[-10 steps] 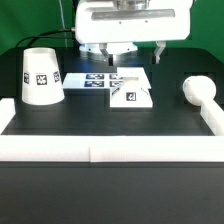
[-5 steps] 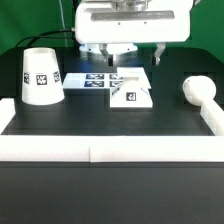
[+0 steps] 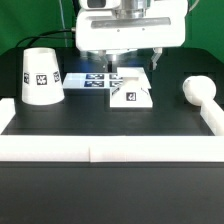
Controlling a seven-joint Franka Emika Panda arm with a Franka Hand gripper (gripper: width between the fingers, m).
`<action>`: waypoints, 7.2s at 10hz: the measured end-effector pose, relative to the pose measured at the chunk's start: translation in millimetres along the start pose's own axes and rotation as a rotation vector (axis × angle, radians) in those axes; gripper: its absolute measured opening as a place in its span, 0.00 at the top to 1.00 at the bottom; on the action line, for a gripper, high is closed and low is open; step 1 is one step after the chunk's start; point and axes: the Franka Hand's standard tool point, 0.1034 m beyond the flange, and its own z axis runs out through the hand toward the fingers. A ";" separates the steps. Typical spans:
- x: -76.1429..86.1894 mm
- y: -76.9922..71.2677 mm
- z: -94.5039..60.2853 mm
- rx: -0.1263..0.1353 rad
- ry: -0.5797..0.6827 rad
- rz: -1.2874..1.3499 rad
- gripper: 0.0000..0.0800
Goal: Assemble lamp
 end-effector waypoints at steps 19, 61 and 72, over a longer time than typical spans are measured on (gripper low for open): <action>35.0 -5.0 13.5 0.009 0.002 -0.026 0.33; 44.0 -133.7 -3.5 0.034 0.116 0.012 0.13; 38.8 -137.7 1.2 -0.015 -0.458 -0.027 0.13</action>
Offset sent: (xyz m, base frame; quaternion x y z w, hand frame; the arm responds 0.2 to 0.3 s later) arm -0.0052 -0.0011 -0.0140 0.0105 0.0010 0.0279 0.9996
